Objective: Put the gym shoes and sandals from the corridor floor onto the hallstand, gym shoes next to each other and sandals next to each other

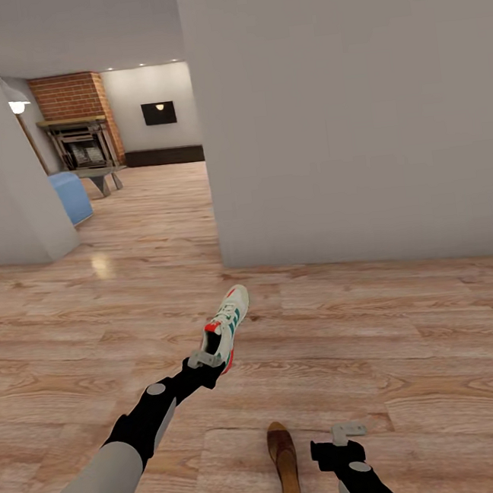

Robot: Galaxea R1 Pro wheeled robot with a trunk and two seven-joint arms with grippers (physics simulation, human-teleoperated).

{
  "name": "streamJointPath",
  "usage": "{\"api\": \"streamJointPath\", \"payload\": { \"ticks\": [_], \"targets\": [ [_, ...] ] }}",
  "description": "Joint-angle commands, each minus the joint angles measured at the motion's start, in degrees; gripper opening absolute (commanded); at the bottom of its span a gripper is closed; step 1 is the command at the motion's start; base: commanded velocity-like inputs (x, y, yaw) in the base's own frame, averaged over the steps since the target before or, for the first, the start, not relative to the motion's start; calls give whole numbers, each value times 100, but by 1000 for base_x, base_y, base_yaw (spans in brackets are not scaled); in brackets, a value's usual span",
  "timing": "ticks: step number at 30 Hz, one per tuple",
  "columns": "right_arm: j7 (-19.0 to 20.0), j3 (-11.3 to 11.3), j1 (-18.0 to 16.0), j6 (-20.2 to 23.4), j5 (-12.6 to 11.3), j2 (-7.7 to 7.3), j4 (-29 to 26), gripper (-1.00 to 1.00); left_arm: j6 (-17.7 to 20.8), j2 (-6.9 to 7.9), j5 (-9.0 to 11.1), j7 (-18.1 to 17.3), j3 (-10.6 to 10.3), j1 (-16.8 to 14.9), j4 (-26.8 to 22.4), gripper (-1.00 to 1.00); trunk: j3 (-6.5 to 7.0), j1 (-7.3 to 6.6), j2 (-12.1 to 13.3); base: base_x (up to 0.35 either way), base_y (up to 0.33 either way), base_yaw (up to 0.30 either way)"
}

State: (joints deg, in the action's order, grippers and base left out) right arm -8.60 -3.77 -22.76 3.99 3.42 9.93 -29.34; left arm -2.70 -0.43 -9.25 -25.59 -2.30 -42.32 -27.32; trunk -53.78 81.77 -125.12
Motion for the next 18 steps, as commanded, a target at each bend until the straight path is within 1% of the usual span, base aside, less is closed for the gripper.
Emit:
{"api": "streamJointPath", "payload": {
  "ticks": [1,5,9,16,18],
  "targets": [
    [-2,-25,-1,36,36,7,-11,100,-28,-1,-59,-8,8,0,-2,-100,-5,-1,-2,0,19,0],
    [-2,-21,-1,28,36,7,-10,100,-29,6,-59,-8,-10,1,-5,-100,-5,-1,-2,0,9,0],
    [-2,-27,-1,-165,39,7,-3,100,1,11,-67,-13,-16,8,-103,-100,-5,-1,-2,0,0,0],
    [-9,-27,-1,-194,40,7,0,100,22,14,-60,-20,-39,-27,-124,-100,-5,-1,-2,0,0,0],
    [-10,-27,-1,-196,40,7,31,100,30,8,-60,-23,-41,-45,-126,-100,-45,43,-82,0,0,14]
  ]
}}
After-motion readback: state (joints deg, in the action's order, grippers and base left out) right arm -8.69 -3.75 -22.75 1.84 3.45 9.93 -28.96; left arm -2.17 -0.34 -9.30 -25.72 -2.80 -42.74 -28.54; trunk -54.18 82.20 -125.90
